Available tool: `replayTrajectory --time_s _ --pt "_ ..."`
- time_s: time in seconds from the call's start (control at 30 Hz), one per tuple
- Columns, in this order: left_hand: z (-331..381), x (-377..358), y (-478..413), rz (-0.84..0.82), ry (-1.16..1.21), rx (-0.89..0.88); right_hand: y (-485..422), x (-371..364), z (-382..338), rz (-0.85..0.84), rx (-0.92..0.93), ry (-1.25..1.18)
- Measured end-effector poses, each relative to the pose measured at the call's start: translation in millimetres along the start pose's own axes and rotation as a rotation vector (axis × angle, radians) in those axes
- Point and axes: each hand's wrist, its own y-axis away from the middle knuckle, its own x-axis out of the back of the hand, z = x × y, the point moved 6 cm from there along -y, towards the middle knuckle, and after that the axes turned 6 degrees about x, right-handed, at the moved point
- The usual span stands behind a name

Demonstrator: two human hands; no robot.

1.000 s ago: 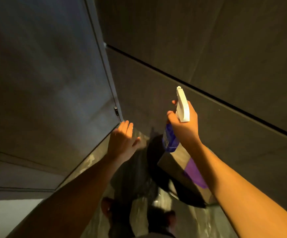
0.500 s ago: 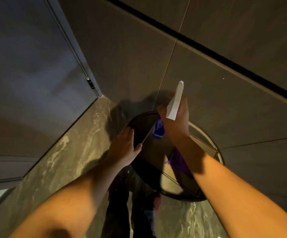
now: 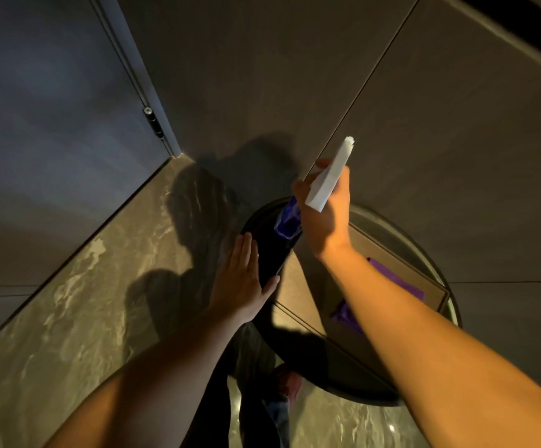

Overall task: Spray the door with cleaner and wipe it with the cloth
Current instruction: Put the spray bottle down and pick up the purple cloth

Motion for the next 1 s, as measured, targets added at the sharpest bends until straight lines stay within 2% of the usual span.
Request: replayTrajectory --time_s 0.33,0.6,0.7,0.83,0.93,1.0 --pt "-2 -3 -1 0.006 -0.017 -0.034 1 -10 0 -0.034 0.027 0.169" --pt "-2 -2 -2 -0.013 0.016 -0.048 26 17 19 -0.223 -0.033 0.188" --pt "0 2 -2 -0.005 0.015 -0.052 57 58 53 -0.171 -0.093 0.346" --pt "3 7 0 -0.012 -0.004 -0.044 110 131 104 -0.069 -0.164 0.720" --pt "15 19 14 0.107 0.048 -0.054 138 175 131 -0.058 -0.251 0.906" --pt "36 20 29 0.165 0.078 -0.148 149 197 143 -0.054 -0.297 0.980"
